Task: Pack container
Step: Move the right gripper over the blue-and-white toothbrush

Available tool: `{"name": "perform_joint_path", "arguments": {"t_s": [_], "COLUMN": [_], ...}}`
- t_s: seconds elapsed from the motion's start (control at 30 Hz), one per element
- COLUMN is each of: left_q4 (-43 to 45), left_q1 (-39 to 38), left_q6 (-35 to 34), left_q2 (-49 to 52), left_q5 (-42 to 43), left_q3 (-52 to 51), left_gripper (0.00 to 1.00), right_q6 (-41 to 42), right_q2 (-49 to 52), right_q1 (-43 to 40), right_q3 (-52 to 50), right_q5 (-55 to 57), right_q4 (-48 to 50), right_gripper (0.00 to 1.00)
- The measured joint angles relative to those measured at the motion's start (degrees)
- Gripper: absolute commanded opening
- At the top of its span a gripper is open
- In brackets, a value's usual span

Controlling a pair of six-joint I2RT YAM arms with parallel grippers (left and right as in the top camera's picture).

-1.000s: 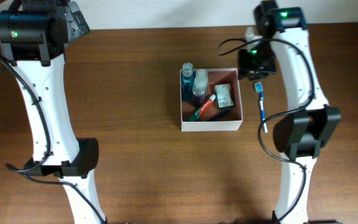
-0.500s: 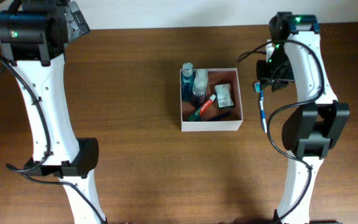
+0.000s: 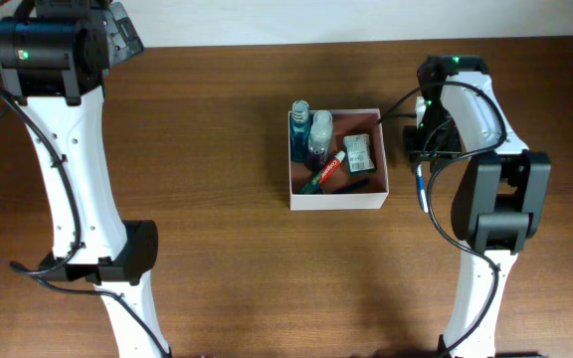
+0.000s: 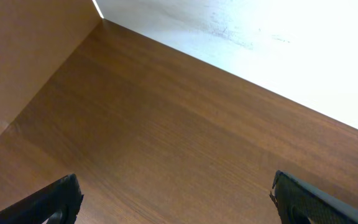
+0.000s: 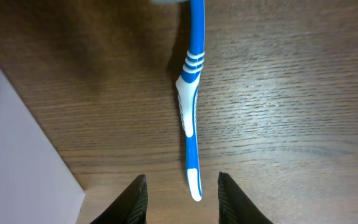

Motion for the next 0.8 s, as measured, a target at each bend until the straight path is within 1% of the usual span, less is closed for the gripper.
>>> {"name": "perform_joint_path", "arguments": {"t_s": [0.4, 0.8], "left_q4": [0.0, 0.0], "left_q1": [0.0, 0.0], "left_q6": [0.0, 0.0], "left_q2": [0.0, 0.0], "left_q5": [0.0, 0.0], "left_q3": [0.0, 0.0], "left_gripper": [0.99, 0.99], "right_q6": [0.0, -0.2], "right_q2": [0.0, 0.0], "right_q1": [0.0, 0.0], "right_q3": [-2.2, -5.7], "right_q5": [0.0, 0.0], "right_q4": [1.7, 7.2], "right_gripper": [0.32, 0.32]}}
